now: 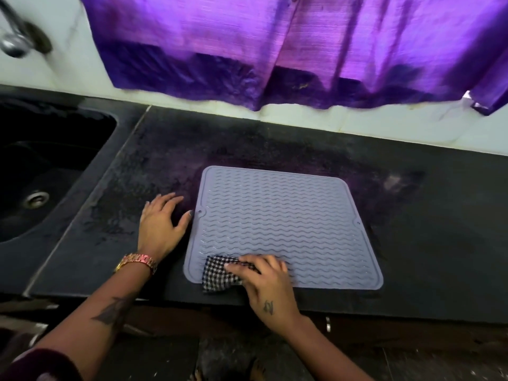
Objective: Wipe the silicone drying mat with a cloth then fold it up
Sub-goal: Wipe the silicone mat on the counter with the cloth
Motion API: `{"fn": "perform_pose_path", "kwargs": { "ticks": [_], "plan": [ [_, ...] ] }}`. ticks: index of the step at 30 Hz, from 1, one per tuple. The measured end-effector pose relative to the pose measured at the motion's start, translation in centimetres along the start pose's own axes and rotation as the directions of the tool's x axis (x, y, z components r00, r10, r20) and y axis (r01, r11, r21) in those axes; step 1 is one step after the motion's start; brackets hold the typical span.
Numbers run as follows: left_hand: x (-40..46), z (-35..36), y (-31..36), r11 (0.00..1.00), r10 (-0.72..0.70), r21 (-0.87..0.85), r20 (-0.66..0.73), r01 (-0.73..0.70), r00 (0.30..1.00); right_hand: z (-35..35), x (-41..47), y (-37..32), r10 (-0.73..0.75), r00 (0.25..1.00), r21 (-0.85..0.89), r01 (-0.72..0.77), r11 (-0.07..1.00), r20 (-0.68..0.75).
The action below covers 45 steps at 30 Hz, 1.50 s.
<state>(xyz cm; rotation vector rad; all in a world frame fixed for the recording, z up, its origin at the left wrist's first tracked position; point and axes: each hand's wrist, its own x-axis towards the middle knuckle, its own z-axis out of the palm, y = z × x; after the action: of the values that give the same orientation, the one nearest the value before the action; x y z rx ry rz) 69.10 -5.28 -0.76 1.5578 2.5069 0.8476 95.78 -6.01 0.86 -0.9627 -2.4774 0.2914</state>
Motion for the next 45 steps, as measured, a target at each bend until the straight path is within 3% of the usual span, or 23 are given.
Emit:
{"fn": "perform_pose_path", "kwargs": {
  "ticks": [7,13,18,22,27,32,36,41,45],
  "plan": [
    [-1.0,0.4,-0.3,0.999,-0.016,0.033,0.012,0.016,1.0,0.8,2.1,-1.5,-0.016,1.0,0.066,0.016,0.998,-0.001],
    [-1.0,0.0,-0.2,1.0,-0.006,-0.007,0.028,0.007,1.0,2.3,2.6,-2.4,-0.047,0.998,0.022,0.046,0.999,0.036],
    [-0.7,0.2,-0.6,1.0,0.019,-0.002,0.053,-0.019,0.998,2.5,6.2,-1.3,0.103,0.989,0.024,-0.102,0.995,-0.101],
    [-0.8,0.3,-0.5,1.0,0.024,0.007,0.057,-0.024,0.998,3.4,8.0,-0.6,0.1,0.993,-0.042,-0.098,0.994,0.064],
    [-0.4,0.7,-0.7,0.998,0.006,0.066,0.07,-0.01,0.998,3.7,10.5,0.8,0.066,0.997,-0.011,-0.066,0.998,-0.031],
    [-0.4,0.7,-0.5,0.992,-0.022,0.122,0.07,0.014,0.997,4.0,11.9,1.8,0.005,0.997,-0.019,-0.004,1.0,0.082],
    [-0.4,0.8,-0.4,0.985,-0.028,0.173,0.084,0.013,0.996,3.8,14.5,3.2,0.037,0.999,0.01,-0.037,0.999,-0.014],
    [-0.4,1.0,-0.3,0.98,-0.05,0.195,0.076,0.035,0.996,4.8,15.9,4.3,0.048,0.985,-0.075,-0.036,0.997,0.168],
    [-0.3,1.1,-0.4,0.978,-0.056,0.205,0.079,0.039,0.995,4.6,17.8,5.4,0.022,0.99,-0.033,-0.018,0.999,0.141]
  ]
}}
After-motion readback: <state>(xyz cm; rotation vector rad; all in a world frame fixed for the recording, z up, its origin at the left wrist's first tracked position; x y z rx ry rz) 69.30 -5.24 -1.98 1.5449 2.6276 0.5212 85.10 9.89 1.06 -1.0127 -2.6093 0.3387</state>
